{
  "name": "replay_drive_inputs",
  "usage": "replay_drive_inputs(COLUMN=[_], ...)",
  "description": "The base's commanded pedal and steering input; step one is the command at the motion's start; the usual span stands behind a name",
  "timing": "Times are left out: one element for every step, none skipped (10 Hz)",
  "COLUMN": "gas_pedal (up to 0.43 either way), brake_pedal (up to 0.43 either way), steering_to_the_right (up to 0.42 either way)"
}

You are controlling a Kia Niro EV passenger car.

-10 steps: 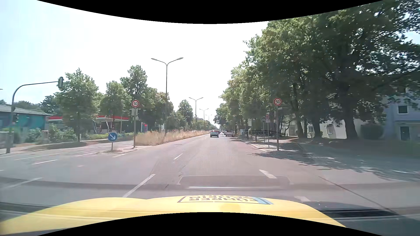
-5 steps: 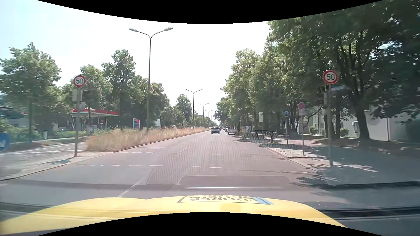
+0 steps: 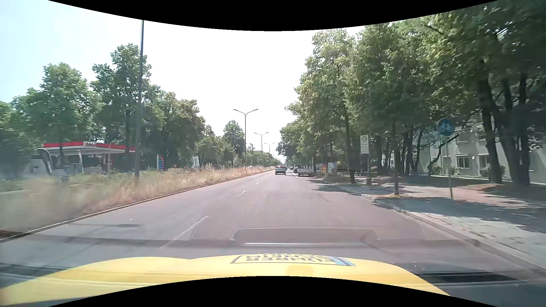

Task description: Follow the waypoints while adhering to traffic rules and regulations

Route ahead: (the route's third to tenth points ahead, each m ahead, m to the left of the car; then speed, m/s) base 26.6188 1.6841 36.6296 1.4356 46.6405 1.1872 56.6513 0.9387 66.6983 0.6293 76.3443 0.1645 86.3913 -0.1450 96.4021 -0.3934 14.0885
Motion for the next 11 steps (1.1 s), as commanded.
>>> replay_drive_inputs(gas_pedal=[0.059,0.059,0.059,0.059,0.059,0.059,0.059,0.059,0.047,0.047,0.02], brake_pedal=[0.0,0.0,0.0,0.0,0.0,0.0,0.0,0.0,0.0,0.0,0.0], steering_to_the_right=[0.002,0.002,0.002,0.002,0.003,0.003,0.003,0.003,0.003,0.003,0.003])
